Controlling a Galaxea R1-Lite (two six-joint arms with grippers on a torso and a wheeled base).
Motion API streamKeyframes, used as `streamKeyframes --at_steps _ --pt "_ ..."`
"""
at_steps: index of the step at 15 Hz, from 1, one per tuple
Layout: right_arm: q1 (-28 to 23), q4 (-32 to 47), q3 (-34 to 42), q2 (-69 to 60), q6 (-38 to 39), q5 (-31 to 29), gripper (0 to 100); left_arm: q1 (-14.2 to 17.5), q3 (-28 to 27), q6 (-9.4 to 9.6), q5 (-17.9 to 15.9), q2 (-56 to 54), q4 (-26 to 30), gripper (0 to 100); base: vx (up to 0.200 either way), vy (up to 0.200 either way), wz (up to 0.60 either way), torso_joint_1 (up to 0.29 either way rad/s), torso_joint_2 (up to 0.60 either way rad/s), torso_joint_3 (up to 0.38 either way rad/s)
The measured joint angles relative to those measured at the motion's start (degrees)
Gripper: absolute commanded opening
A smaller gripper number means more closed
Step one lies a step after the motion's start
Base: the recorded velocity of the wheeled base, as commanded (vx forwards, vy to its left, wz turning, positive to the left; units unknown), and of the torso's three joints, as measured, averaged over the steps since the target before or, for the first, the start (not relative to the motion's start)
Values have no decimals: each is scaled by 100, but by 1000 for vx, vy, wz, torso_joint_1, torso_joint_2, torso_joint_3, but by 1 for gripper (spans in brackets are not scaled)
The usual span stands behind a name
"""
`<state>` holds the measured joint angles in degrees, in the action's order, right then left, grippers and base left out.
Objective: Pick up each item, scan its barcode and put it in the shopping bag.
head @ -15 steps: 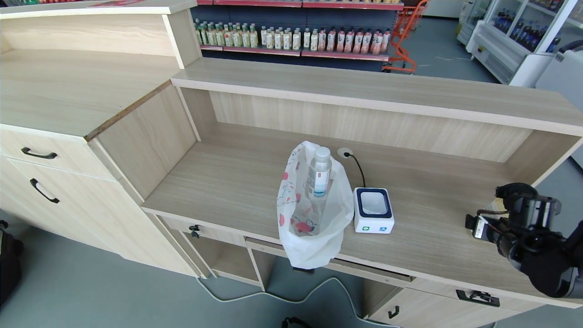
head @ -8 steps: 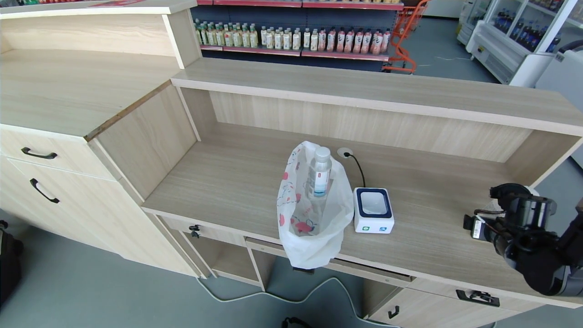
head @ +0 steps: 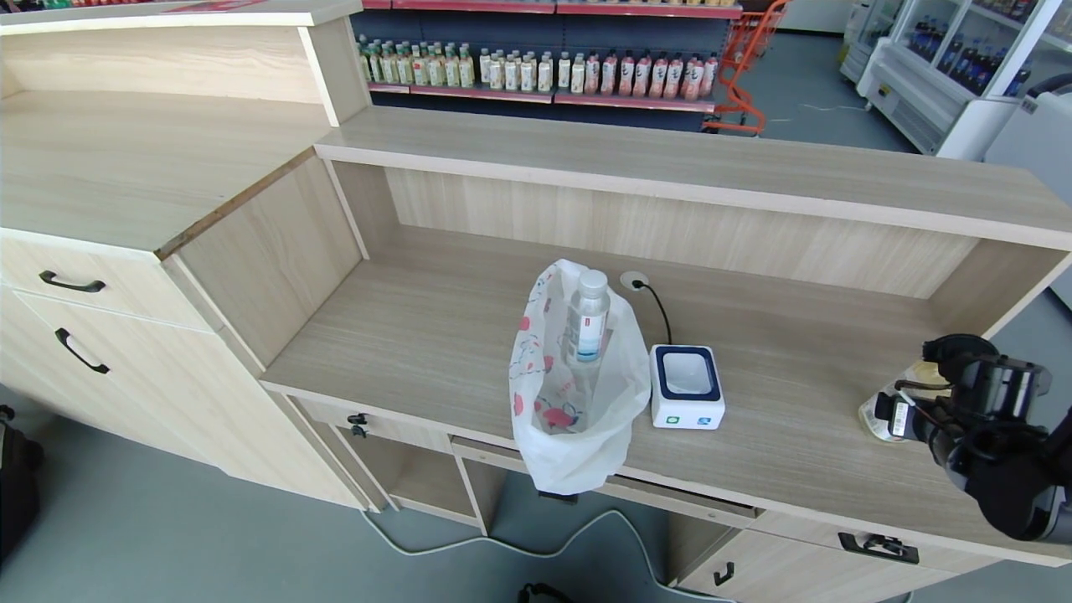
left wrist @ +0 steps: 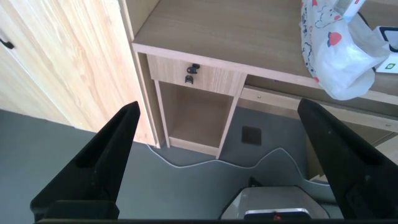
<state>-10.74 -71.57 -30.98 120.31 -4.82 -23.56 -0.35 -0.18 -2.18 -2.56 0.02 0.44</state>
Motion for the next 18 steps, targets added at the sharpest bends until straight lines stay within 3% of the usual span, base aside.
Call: streamKeyframes --at_steps 5,10,18 --pt "-94 -154 -311 179 -24 110 100 0 0 0 0 0 0 100 0 0 0 0 0 0" --pt "-111 -802 -363 627 -137 416 100 0 0 0 2 0 0 100 0 0 0 0 0 0" --pt "-127 -983 -818 1092 -167 773 100 0 0 0 0 -2 -1 100 0 0 0 0 0 0"
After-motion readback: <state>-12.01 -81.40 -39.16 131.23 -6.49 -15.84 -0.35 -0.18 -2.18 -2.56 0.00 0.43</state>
